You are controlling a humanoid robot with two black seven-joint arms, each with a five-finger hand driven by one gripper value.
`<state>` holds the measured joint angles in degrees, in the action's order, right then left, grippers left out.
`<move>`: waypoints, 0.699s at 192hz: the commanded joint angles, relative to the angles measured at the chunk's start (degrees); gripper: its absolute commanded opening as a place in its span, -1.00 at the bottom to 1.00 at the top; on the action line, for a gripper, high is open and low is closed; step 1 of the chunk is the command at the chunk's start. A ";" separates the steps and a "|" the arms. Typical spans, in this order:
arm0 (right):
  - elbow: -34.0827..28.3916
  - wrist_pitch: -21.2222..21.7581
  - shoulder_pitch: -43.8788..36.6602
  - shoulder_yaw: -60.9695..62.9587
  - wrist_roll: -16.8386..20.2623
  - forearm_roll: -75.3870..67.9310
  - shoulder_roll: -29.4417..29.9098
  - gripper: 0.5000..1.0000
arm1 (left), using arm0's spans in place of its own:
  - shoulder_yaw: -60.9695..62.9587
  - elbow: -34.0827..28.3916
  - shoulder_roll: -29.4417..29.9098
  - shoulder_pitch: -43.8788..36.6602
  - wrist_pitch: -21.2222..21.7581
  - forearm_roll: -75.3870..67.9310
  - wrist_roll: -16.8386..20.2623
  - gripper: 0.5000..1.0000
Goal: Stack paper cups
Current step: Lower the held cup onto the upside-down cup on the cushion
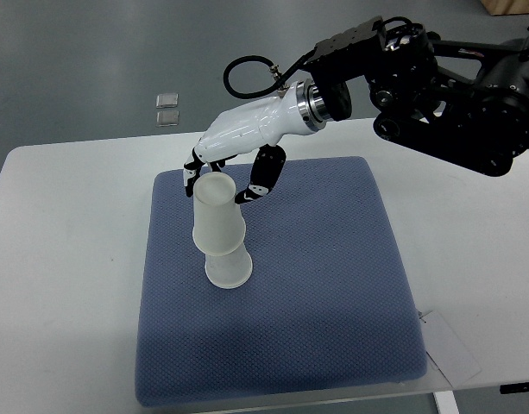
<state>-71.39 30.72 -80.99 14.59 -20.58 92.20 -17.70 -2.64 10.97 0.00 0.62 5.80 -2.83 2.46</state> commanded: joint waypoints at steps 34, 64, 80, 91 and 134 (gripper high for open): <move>0.46 -0.13 0.93 0.00 0.28 0.35 1.00 -0.61 | 0.00 0.02 0.00 0.00 0.00 0.02 0.00 1.00; 0.64 -1.19 1.54 -0.09 0.63 0.71 1.00 -0.58 | 0.00 -0.07 0.00 0.00 0.00 0.02 0.00 1.00; 0.90 -1.36 1.80 -0.09 0.63 1.14 1.00 -0.57 | 0.00 0.02 0.00 0.00 0.00 0.02 0.00 1.00; 0.90 -1.36 1.89 -0.09 0.63 1.14 1.09 -0.54 | 0.00 0.02 0.00 0.00 0.00 0.02 0.00 1.00; 0.90 -1.45 2.95 0.00 0.63 1.06 1.70 0.01 | 0.00 0.02 0.00 0.00 0.00 0.02 0.00 1.00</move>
<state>-70.48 29.29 -78.58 14.53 -19.93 93.33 -16.41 -2.64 10.97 0.00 0.62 5.80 -2.83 2.46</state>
